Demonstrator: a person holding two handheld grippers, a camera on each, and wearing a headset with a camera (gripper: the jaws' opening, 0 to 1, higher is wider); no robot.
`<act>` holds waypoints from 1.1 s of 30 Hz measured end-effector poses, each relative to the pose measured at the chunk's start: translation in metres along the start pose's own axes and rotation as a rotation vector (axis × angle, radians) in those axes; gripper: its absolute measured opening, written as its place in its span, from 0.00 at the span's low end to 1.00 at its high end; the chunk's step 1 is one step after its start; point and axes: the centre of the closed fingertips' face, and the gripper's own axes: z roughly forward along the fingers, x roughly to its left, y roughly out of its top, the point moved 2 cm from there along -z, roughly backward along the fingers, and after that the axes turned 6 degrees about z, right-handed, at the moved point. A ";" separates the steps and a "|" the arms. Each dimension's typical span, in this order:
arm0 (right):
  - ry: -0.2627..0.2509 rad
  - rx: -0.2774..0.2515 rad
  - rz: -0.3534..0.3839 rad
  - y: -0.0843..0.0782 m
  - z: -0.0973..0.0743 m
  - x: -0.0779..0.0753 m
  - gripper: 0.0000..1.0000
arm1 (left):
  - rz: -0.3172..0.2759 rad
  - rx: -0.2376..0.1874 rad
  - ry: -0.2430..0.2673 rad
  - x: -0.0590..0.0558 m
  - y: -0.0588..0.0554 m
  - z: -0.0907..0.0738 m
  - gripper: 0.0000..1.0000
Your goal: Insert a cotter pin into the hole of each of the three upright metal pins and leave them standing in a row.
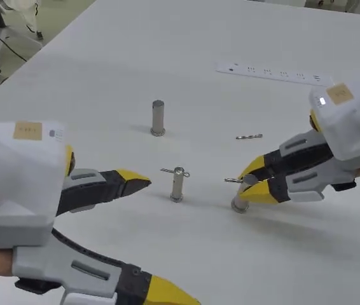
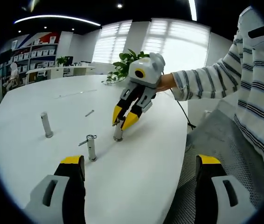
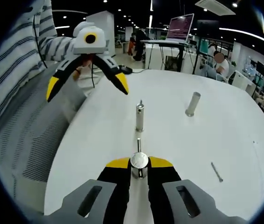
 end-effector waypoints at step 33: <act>-0.171 -0.201 0.181 0.014 -0.033 0.011 0.42 | -0.033 -0.021 0.093 0.021 -0.004 -0.026 0.99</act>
